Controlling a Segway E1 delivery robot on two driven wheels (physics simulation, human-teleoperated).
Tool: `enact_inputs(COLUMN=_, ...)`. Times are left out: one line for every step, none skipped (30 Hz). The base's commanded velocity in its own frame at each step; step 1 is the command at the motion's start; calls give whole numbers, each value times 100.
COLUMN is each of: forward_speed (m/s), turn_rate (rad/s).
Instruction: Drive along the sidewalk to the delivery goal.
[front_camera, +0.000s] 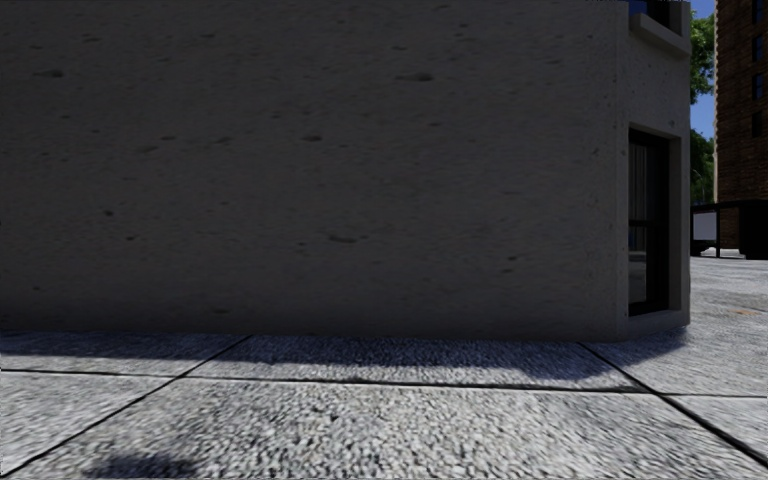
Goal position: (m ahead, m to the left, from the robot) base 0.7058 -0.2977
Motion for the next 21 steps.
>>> enact_inputs(forward_speed=119, turn_rate=0)
enact_inputs(forward_speed=119, turn_rate=0)
enact_inputs(forward_speed=119, turn_rate=0)
enact_inputs(forward_speed=119, turn_rate=0)
enact_inputs(forward_speed=119, turn_rate=0)
enact_inputs(forward_speed=119, turn_rate=0)
enact_inputs(forward_speed=119, turn_rate=0)
enact_inputs(forward_speed=119, turn_rate=0)
enact_inputs(forward_speed=119, turn_rate=0)
enact_inputs(forward_speed=119, turn_rate=0)
enact_inputs(forward_speed=119, turn_rate=0)
enact_inputs(forward_speed=119, turn_rate=0)
enact_inputs(forward_speed=119, turn_rate=0)
enact_inputs(forward_speed=119, turn_rate=0)
enact_inputs(forward_speed=119, turn_rate=0)
enact_inputs(forward_speed=119, turn_rate=0)
enact_inputs(forward_speed=113, turn_rate=0)
enact_inputs(forward_speed=0, turn_rate=0)
enact_inputs(forward_speed=0, turn_rate=0)
enact_inputs(forward_speed=0, turn_rate=0)
enact_inputs(forward_speed=0, turn_rate=0)
